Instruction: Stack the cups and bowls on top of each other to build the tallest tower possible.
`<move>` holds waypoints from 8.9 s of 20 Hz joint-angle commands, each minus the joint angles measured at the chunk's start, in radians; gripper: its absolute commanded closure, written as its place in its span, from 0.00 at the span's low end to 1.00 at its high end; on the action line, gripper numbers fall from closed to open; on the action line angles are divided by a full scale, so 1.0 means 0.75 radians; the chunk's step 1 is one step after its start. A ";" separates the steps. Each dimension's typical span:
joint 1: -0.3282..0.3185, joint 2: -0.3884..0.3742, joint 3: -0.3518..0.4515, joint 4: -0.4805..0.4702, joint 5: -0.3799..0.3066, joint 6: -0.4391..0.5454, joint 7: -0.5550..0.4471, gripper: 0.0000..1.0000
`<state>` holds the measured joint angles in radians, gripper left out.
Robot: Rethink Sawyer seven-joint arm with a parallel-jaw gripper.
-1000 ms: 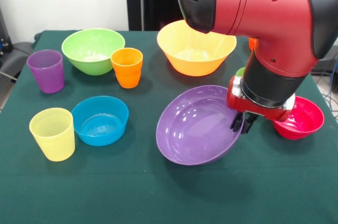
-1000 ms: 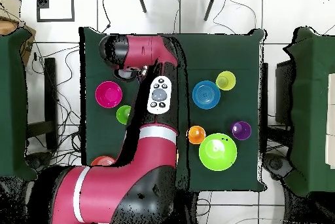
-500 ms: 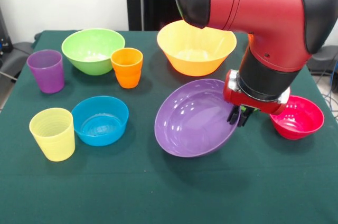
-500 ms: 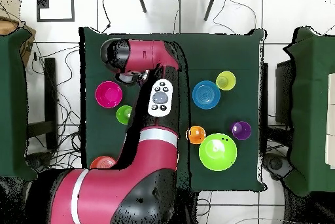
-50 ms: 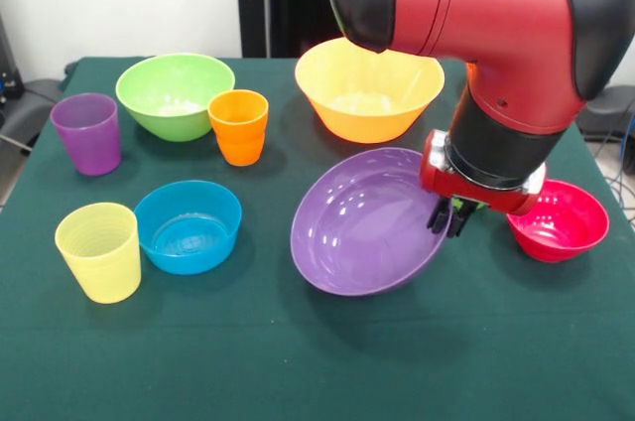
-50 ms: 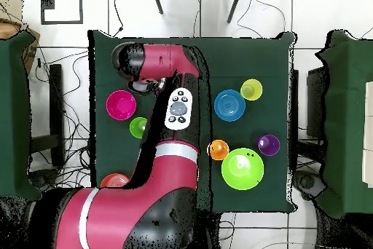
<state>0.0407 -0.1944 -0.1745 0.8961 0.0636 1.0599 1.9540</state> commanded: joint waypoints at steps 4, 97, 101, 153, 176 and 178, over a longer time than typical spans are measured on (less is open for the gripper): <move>0.009 -0.034 0.091 -0.130 0.038 0.248 0.131 1.00; 0.062 0.127 0.023 -0.106 0.057 -0.017 0.101 1.00; 0.071 0.108 0.024 -0.070 0.054 -0.038 0.104 1.00; -0.045 -0.337 0.091 0.381 0.048 -0.054 -0.160 0.00; -0.185 -0.500 0.135 0.761 -0.264 -0.350 -0.160 0.00; -0.172 -0.535 0.128 0.811 -0.271 -0.374 -0.125 0.00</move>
<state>-0.1239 -0.5995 -0.1692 1.3579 -0.0341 0.8628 1.9520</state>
